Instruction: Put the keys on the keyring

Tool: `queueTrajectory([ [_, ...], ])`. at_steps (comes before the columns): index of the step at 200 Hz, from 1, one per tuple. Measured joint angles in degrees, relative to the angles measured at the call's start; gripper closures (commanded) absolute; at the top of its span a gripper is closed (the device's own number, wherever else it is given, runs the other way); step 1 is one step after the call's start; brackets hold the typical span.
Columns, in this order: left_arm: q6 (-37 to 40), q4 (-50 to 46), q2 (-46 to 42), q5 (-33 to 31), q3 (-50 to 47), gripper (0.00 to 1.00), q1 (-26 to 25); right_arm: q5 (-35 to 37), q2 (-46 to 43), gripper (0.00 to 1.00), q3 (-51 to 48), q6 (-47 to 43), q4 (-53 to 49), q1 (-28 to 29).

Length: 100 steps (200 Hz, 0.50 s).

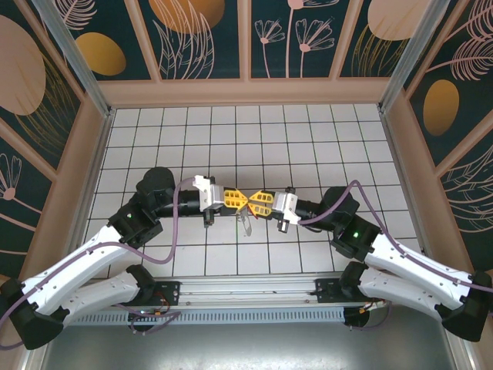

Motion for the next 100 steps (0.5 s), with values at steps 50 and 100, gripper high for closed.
queueTrajectory([
  [50,-1.03,1.20,-0.22,1.53,-0.02,1.00,0.13,-1.16,-0.02,0.84,0.00,1.05,1.29,-0.46],
  [100,-2.32,4.28,-0.22,4.00,-0.17,1.00,0.24,-3.65,0.00,0.91,0.00,1.33,2.49,-1.29],
])
